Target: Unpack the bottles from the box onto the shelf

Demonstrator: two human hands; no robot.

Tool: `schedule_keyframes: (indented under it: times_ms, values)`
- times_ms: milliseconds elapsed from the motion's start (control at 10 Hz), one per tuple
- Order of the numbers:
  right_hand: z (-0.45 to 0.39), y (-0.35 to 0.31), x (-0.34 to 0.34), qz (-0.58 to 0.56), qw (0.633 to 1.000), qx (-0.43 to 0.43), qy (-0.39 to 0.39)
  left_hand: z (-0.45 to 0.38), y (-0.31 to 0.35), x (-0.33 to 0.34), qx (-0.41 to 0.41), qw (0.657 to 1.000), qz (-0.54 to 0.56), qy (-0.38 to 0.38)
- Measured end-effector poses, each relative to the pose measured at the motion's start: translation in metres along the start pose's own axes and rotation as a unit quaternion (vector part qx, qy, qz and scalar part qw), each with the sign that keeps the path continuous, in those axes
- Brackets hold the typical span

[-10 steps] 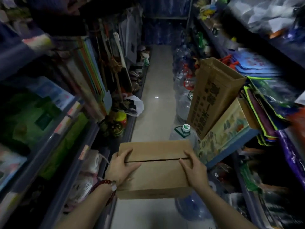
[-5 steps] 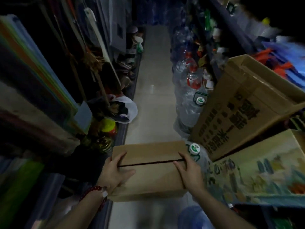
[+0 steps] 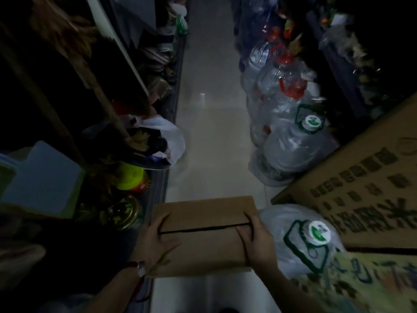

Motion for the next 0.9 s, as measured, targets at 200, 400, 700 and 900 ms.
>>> schedule_keyframes:
  times_ms: [200,400,700,900]
  values:
    - [-0.066,0.086,0.092,-0.026,0.999,0.005,-0.022,-0.095,-0.075,0.074,-0.003,1.000,-0.001,-0.005]
    - [-0.103,0.163,0.154,0.003,1.000,0.019,-0.006,-0.152,-0.134,0.140,-0.005,0.999,-0.043,-0.014]
    - [-0.119,0.202,0.184,0.014,1.000,0.008,0.011,-0.160,-0.165,0.182,-0.022,0.996,-0.081,0.035]
    - [-0.101,0.164,0.157,0.007,0.999,0.036,-0.022,-0.137,-0.132,0.165,-0.043,0.995,-0.085,0.029]
Point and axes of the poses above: each hand's wrist, its own z-axis away from the middle knuckle, its own x-axis out of the palm, y = z × x, the point moved 5 cm from there along -z, towards the middle knuckle, and after that the axes turned 10 degrees about -z, right-handed, at the moved point
